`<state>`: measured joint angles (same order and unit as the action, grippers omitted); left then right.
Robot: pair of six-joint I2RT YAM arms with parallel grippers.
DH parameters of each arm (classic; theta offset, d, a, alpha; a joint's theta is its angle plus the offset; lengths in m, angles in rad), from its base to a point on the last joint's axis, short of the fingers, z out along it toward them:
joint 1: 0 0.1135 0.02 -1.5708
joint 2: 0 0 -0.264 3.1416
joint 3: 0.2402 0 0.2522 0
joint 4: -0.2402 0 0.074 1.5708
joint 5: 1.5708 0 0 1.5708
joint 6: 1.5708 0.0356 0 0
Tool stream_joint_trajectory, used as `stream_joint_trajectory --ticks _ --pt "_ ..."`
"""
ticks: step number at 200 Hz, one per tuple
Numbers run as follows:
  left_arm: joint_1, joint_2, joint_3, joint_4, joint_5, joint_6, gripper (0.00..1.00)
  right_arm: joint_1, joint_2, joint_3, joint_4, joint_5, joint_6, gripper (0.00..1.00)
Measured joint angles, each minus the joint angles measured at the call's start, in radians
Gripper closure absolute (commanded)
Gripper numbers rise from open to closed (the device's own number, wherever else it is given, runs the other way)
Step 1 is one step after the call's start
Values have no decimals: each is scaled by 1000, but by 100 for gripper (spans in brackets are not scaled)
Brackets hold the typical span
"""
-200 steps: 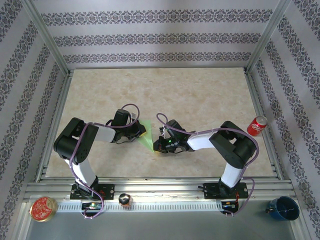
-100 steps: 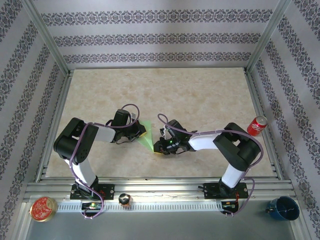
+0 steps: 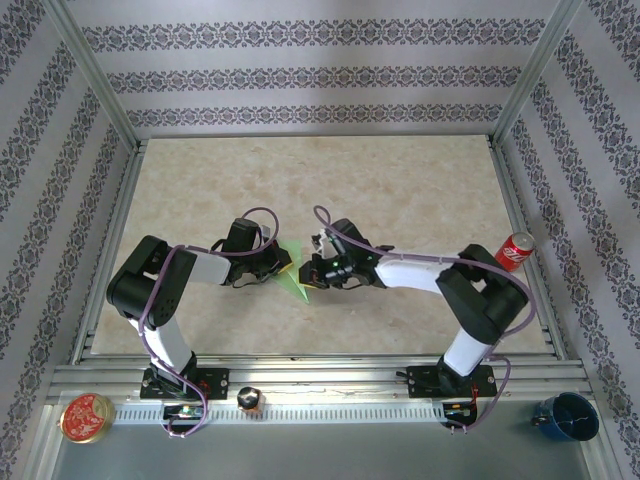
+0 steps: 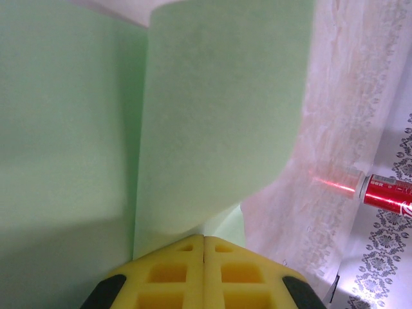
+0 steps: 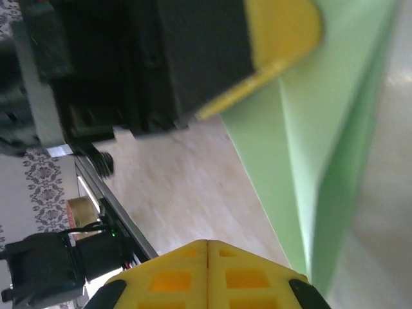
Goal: Fold a paper plane with a square sheet of paper (pick it up from the middle)
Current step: Fourth fold the wing at the center of the table.
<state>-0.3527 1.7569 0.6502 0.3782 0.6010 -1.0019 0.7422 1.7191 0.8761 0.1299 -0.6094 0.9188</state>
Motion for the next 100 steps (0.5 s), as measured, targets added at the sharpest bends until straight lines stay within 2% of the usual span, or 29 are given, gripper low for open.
stream_joint_trajectory --ticks 37,100 --pt "0 0 0 0 0 0 99 0 110 100 0 -2 -10 98" --pt "0 0 0 0 0 0 99 8 169 66 -6 -2 -10 98"
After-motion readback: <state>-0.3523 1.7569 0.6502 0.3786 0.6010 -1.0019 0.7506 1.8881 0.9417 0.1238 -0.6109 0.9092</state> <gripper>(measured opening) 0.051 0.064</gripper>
